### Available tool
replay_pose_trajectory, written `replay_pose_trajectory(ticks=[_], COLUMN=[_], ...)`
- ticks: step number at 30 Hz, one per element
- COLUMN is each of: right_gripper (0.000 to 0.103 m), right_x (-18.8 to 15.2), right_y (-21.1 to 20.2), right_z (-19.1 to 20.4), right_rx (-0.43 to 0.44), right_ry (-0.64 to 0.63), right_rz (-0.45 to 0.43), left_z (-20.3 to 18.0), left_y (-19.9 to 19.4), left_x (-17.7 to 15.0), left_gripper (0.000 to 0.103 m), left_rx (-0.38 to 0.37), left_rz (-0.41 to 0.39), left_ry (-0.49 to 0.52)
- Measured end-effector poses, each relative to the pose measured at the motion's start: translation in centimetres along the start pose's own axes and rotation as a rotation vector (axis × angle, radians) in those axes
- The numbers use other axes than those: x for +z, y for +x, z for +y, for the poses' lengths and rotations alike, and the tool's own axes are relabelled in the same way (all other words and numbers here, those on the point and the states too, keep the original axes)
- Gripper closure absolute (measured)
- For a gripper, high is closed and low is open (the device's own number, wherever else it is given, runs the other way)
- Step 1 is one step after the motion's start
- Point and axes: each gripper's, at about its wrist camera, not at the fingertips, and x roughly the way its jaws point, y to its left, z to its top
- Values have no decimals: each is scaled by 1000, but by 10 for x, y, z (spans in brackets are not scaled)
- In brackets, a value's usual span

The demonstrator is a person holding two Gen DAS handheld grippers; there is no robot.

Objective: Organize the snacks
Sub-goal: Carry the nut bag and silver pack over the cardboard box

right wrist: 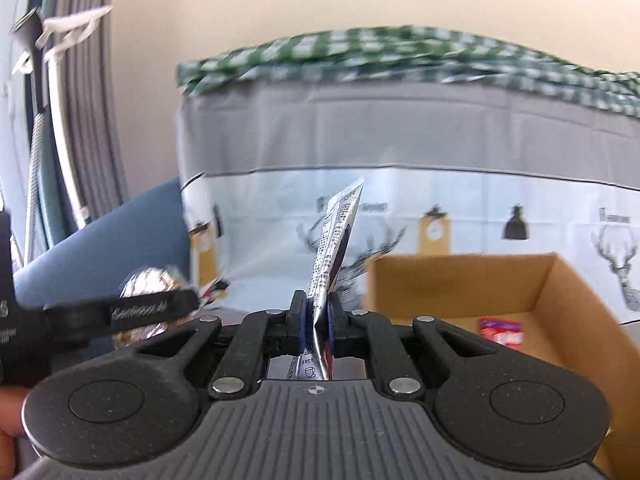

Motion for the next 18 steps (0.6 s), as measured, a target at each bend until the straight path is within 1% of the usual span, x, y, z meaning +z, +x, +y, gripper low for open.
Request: replay_pose_trajectory(ticks=[6,11,18], right_gripper=[93,93,93], right_x=[-1,-4,-14], right_y=[-10,-21,-24], right_z=[-49,-92,-129], right_rx=[-96,-176,-252], right_ry=[8,30,27], right_rz=[-26,-39,-32], left_z=[-45,-91,-155], left_y=[-9,-24,-41], left_x=[-11,-20,-42], left_gripper=[20,20,20], left_rx=[-77,-176,-338], left_rz=[-49,-123,-176], left_ry=[55,102,162])
